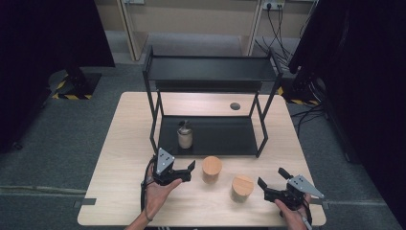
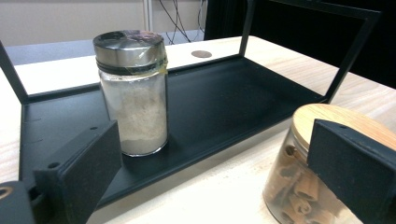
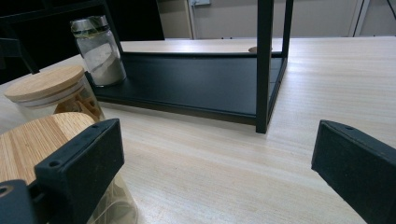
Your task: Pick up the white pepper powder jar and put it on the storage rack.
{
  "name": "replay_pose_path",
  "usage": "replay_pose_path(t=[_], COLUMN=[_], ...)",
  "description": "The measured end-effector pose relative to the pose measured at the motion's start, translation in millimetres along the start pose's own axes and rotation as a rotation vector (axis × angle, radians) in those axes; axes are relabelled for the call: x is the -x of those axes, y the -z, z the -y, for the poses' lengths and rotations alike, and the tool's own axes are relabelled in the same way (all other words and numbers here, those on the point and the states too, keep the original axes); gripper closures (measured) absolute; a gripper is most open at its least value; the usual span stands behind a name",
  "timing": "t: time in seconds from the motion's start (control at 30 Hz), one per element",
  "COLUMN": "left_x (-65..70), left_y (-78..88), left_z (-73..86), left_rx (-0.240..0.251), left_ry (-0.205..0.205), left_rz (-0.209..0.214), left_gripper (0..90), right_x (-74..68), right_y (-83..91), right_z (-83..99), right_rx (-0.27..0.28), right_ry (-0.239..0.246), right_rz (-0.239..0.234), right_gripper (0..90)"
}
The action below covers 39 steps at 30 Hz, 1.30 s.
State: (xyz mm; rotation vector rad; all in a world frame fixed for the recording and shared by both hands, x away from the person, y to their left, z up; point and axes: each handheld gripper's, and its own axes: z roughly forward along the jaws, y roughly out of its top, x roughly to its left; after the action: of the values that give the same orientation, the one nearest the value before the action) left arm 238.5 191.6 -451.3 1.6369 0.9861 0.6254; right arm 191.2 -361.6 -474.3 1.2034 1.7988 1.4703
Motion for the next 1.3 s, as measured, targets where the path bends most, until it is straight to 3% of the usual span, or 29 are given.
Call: replay_pose_path(t=[0.9,1.3], left_x=[7.1,4.4], left_y=[27.4,37.5], left_z=[23.4,32.7], left_rx=[0.030,0.032], left_ry=[-0.018,-0.017], left_rz=[0.063,0.064], left_gripper=[2.5,2.5], right_x=[-0.5,-0.8], right_y=[0.4,0.4], right_z=[0.2,0.2], right_rx=[0.002,0.002], right_ry=[0.000,0.002], right_rz=[0.003,0.003], right_gripper=[2.6,2.6])
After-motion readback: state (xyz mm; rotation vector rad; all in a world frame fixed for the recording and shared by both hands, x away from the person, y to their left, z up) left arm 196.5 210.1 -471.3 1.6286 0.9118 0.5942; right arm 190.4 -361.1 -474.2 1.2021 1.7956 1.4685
